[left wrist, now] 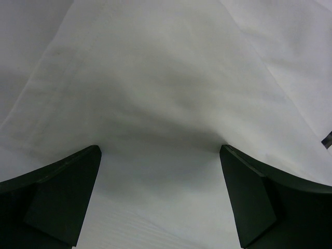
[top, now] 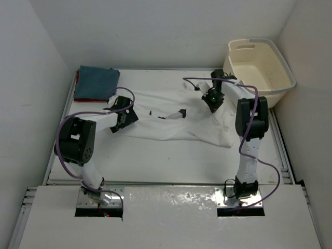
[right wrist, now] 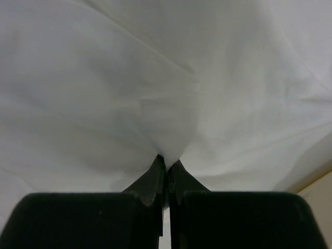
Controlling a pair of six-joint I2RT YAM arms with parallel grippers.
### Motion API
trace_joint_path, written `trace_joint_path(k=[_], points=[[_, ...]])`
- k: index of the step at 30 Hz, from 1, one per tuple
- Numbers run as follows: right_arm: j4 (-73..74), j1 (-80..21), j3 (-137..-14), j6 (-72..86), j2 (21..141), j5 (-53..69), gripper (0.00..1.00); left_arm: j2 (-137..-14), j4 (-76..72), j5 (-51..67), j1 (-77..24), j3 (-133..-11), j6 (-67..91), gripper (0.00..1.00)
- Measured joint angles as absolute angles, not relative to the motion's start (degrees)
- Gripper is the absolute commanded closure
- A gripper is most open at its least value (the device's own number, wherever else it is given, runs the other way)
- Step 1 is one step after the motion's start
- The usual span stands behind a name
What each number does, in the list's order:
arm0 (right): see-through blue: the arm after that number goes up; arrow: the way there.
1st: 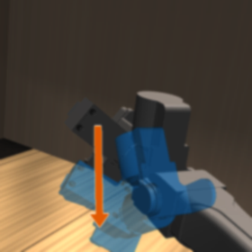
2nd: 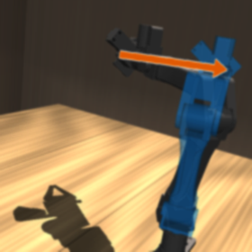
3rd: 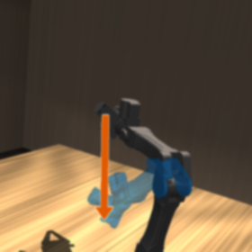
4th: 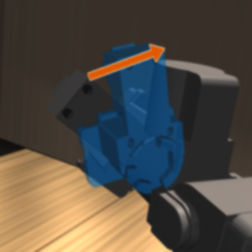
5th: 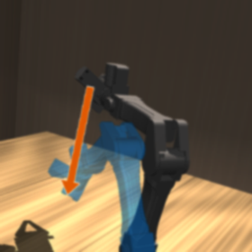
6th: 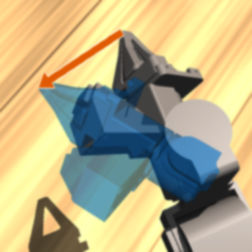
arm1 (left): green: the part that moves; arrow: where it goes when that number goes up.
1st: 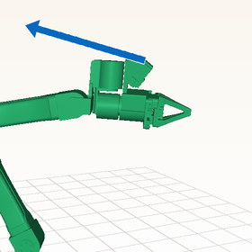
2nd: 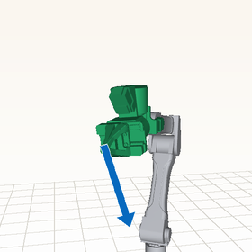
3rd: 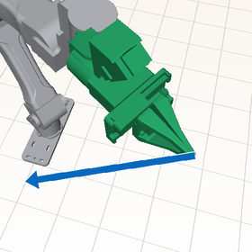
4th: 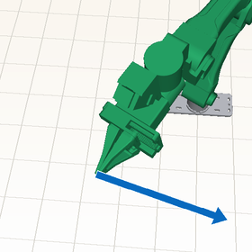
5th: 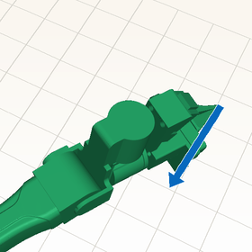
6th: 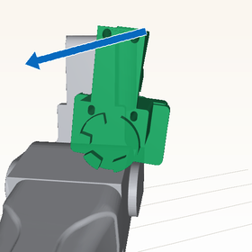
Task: Fold and stack the t-shirts
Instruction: Fold the flattened tshirt in 1/3 of the way
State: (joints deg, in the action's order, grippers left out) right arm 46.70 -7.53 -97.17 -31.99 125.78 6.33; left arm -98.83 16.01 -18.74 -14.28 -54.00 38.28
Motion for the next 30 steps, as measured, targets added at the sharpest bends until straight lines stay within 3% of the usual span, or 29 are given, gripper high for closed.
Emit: trace_joint_path(k=[8, 9, 10, 11, 12, 14, 17, 19, 30], points=[[47.53, -7.51, -106.26, -36.71, 130.39, 7.31, 1.00, -99.11, 16.03, -19.11, -14.28, -54.13, 38.17, 0.00], [47.62, -7.51, -107.15, -37.10, 131.13, 7.33, 0.96, -99.13, 16.05, -19.18, -14.28, -54.15, 38.17, 0.00], [47.62, -7.51, -107.57, -37.36, 131.74, 7.33, 0.85, -99.15, 16.08, -19.27, -14.28, -54.22, 38.17, 0.00], [47.79, -7.51, -107.57, -37.47, 131.98, 7.29, 0.65, -99.22, 16.10, -19.31, -14.28, -54.24, 38.17, 0.00], [47.92, -7.51, -107.15, -37.50, 132.14, 7.11, 0.37, -99.26, 16.12, -19.40, -14.28, -54.30, 38.19, 0.00], [47.90, -7.49, -105.65, -37.36, 132.07, 6.63, 0.22, -99.31, 16.12, -19.53, -14.28, -54.35, 38.19, 0.00], [46.72, -7.49, -101.65, -36.64, 130.80, 6.52, 0.16, -99.31, 16.16, -19.49, -14.28, -54.41, 38.17, 0.00], [45.45, -7.49, -98.21, -34.81, 127.87, 6.37, 0.01, -99.33, 16.32, -19.49, -14.28, -54.46, 38.17, 0.00], [33.26, -7.20, -69.49, -15.55, 94.74, 5.10, 0.01, -99.31, 16.49, -19.51, -14.28, -54.50, 37.95, 0.00]])
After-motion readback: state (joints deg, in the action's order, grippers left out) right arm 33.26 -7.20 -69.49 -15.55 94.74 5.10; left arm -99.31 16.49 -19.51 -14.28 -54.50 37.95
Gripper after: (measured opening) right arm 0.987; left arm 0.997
